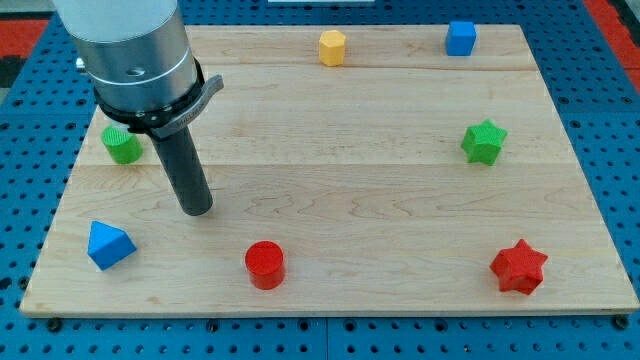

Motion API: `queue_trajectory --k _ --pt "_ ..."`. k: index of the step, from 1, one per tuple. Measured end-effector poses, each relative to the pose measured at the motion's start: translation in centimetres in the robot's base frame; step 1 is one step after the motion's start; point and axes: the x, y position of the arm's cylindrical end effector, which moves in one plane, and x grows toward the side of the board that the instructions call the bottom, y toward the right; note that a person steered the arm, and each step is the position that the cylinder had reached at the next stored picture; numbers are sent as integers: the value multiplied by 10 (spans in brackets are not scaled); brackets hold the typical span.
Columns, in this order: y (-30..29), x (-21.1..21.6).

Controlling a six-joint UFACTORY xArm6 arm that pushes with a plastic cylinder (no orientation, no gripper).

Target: Move the arm to the top left of the red circle

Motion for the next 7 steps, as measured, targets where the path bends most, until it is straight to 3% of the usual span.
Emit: queue_trajectory --k 7 --pt "11 -11"
